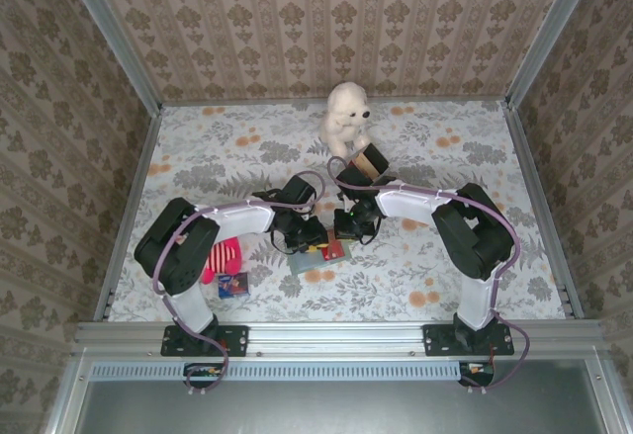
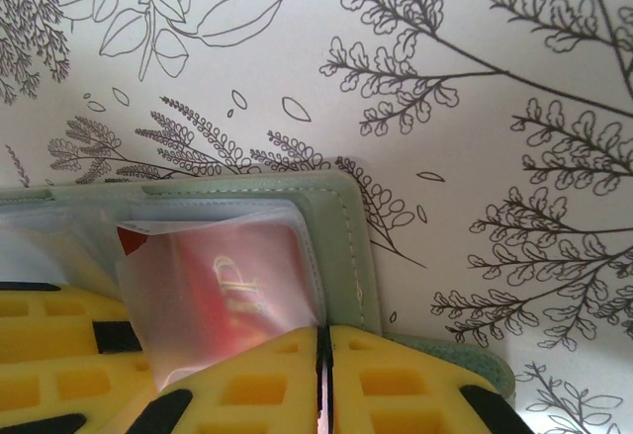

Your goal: Take the credit cards out of the card holder

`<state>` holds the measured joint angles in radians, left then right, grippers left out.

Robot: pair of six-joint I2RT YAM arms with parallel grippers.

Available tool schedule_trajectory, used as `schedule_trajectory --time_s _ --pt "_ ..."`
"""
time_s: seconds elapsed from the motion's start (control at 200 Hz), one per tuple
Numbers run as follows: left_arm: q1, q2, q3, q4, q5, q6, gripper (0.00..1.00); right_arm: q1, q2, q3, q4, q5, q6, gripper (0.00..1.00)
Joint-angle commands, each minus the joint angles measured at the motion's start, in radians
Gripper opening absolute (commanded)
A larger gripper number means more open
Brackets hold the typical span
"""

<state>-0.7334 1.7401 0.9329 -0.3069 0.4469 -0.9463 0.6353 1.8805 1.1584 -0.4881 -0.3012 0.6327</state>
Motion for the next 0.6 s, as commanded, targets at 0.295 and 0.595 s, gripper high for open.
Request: schedule_trajectory --time_s 0.295,0.595 --pt "-0.011 0.003 -0.006 0.077 0.033 0.002 0.16 0.021 0.051 -0.034 0.011 -0.048 0.008 0.1" --pt "0.005 -0.08 -0.046 0.088 0.026 0.051 0.0 0.021 0.051 -0.031 -0.002 -0.032 0.007 0.11"
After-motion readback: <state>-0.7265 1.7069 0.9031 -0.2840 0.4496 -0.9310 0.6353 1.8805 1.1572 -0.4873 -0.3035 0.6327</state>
